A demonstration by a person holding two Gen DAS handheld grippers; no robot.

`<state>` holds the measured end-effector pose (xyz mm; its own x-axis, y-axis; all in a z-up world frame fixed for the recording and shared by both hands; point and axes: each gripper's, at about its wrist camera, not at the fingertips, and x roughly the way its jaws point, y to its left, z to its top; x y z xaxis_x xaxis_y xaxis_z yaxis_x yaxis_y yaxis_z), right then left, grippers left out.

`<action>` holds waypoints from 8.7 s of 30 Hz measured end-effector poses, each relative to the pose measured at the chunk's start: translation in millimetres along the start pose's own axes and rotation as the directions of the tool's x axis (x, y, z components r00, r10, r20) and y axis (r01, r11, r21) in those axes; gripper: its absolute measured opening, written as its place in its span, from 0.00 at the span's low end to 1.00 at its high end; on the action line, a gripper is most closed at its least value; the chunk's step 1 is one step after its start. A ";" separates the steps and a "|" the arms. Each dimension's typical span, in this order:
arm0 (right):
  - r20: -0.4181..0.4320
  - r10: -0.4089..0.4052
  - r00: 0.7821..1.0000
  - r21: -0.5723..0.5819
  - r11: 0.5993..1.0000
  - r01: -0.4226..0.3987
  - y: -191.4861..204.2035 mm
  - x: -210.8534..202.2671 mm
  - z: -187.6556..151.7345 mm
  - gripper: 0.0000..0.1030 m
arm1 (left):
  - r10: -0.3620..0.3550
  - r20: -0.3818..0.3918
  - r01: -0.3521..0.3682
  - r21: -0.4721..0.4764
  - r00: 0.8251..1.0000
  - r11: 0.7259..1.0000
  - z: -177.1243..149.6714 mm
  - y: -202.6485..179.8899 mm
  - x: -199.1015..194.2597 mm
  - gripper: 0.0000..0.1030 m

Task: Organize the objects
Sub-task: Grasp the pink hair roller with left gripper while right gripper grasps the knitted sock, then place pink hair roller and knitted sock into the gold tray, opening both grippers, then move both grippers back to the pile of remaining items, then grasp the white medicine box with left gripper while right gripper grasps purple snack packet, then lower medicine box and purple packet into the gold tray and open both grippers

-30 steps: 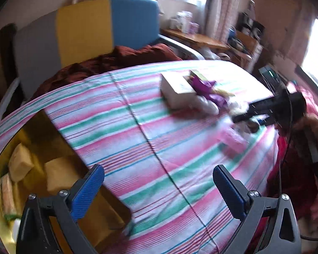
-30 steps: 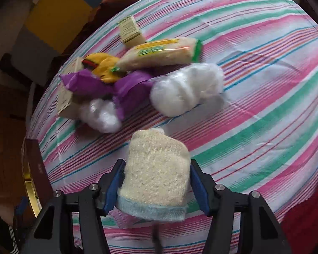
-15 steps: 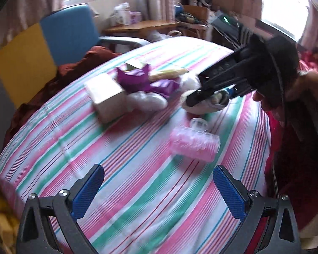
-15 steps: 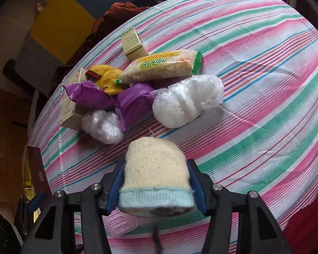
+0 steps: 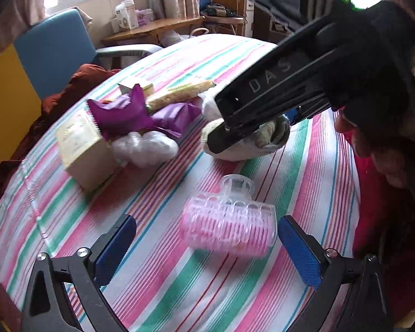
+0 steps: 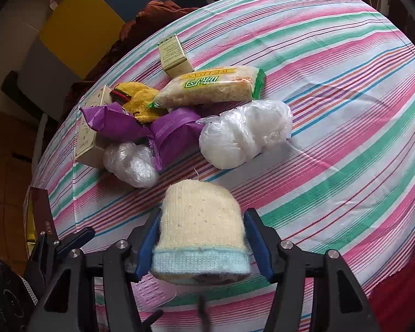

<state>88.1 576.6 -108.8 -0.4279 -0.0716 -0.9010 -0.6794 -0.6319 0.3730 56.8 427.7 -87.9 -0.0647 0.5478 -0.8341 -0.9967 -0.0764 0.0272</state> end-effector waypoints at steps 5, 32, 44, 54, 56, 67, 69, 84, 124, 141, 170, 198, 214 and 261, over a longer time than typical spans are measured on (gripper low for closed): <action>-0.002 -0.012 1.000 -0.003 1.000 0.012 -0.4 2.5 2.4 0.62 | -0.016 -0.031 0.015 -0.029 0.999 0.999 2.0 -0.1 20.3 0.79; 0.010 0.010 1.000 -0.134 0.991 -0.009 19.0 1.7 -7.6 0.55 | 0.071 0.075 -0.049 -0.257 0.995 0.965 -65.5 24.1 -33.3 0.71; 0.044 0.066 0.997 -0.285 0.957 -0.050 63.6 -12.6 -26.4 0.55 | 0.246 0.187 -0.139 -0.451 0.951 0.882 -117.3 65.7 -155.0 0.72; -0.015 0.237 0.971 -0.493 0.843 -0.214 210.9 -17.6 -72.8 0.55 | 0.446 0.145 -0.246 -0.666 0.883 0.704 -197.6 133.7 -227.0 0.72; -0.056 0.255 0.965 -0.532 0.811 -0.245 244.1 -8.7 -84.0 0.55 | 0.483 0.114 -0.271 -0.707 0.868 0.653 -218.5 149.1 -236.7 0.72; -0.132 0.287 0.949 -0.605 0.735 -0.306 391.5 44.6 -108.3 0.57 | 0.549 -0.029 -0.327 -0.830 0.835 0.453 -291.0 202.9 -251.4 0.80; -0.113 0.287 0.951 -0.619 0.728 -0.293 403.5 46.5 -111.2 0.61 | 0.539 -0.032 -0.313 -0.843 0.842 0.438 -299.5 202.9 -253.2 0.82; 0.063 0.201 0.977 -0.747 0.659 -0.088 383.4 30.2 -173.7 0.80 | 0.635 -0.112 -0.410 -0.845 0.765 0.344 -314.4 172.2 -275.5 0.87; 0.256 0.151 0.955 -0.605 0.795 0.036 283.0 2.5 -151.0 1.00 | 0.600 -0.049 -0.411 -0.772 0.798 0.484 -267.5 133.7 -261.7 0.94; 0.396 -0.074 0.915 -0.301 0.931 0.205 133.2 -48.4 -10.7 1.00 | 0.491 0.060 -0.352 -0.623 0.869 0.698 -150.6 127.2 -220.6 0.98; 0.383 0.024 0.924 -0.055 0.998 -0.003 47.0 -59.7 21.5 1.00 | 0.158 -0.074 -0.173 -0.565 0.985 0.807 78.8 177.5 12.5 0.98; 0.277 0.029 0.960 -0.272 0.961 0.049 86.5 -19.8 12.0 0.84 | 0.211 -0.055 -0.198 -0.626 0.976 0.754 -58.0 125.6 -13.6 0.51; 0.144 -0.090 0.985 -0.599 0.784 0.160 151.0 53.6 -5.2 0.74 | 0.248 0.001 -0.200 -0.587 0.969 0.784 -73.6 114.6 -14.3 0.53; -0.055 0.335 0.941 -0.837 0.498 -0.226 335.0 -12.2 -171.5 0.32 | 0.606 -0.076 -0.367 -0.853 0.792 0.371 -271.9 168.7 -271.7 0.51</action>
<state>-32.1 233.5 -10.8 -0.5974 -0.3217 -0.7346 0.2576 -0.9445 0.2041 -80.5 39.5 -6.5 -0.6516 0.3239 -0.6859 -0.3049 -0.9398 -0.1541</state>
